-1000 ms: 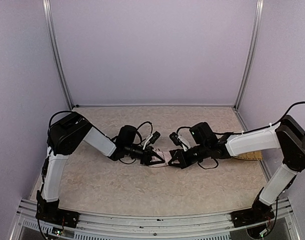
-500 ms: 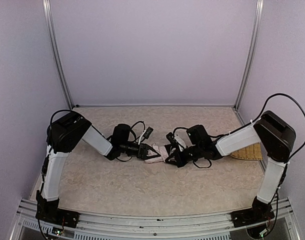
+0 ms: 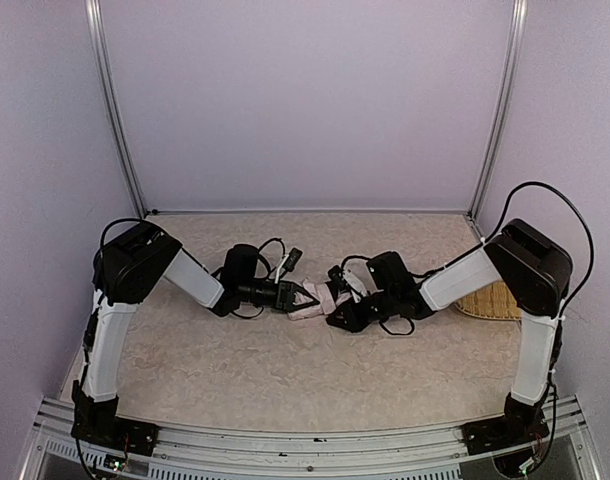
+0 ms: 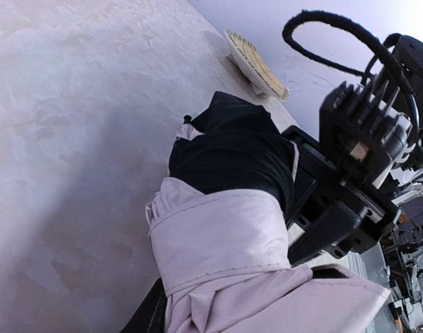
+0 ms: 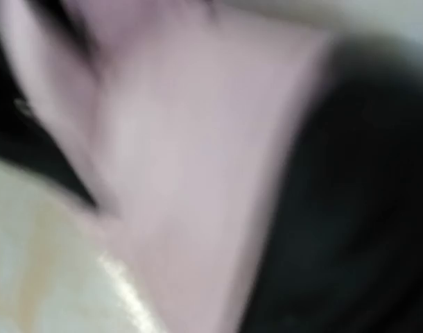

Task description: Put away the umbrella

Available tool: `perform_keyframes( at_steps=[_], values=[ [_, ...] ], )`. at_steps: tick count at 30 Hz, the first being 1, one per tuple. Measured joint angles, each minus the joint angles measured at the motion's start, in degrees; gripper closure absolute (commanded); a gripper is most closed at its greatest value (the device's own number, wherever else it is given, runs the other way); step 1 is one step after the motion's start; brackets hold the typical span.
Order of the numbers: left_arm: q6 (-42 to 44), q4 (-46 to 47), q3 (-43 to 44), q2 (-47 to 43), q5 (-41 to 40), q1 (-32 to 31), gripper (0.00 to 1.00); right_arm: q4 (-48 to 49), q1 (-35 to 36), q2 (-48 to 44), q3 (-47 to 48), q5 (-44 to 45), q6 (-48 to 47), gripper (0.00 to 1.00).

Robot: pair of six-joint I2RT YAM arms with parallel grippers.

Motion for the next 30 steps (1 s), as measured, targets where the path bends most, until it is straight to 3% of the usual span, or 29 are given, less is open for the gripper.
perform_keyframes(
  at_steps=[13,20,25,30],
  values=[
    [2.4,-1.5,1.2,0.3,-1.9,1.8,1.00,-2.4,0.0,-3.7,-1.6,15.2,4.1,0.68],
    [7.3,-5.9,3.3,0.3,-1.4,2.0,1.00,-11.0,3.5,-16.8,-11.1,11.4,-1.2,0.65],
    [16.0,-12.6,6.0,0.2,-0.3,1.6,1.00,-19.2,4.0,-20.6,-5.4,6.3,-6.1,0.65],
    [34.6,-24.4,8.2,-3.0,-4.4,-1.9,0.76,-22.4,0.7,-20.6,4.6,4.7,-8.7,0.62]
  ],
)
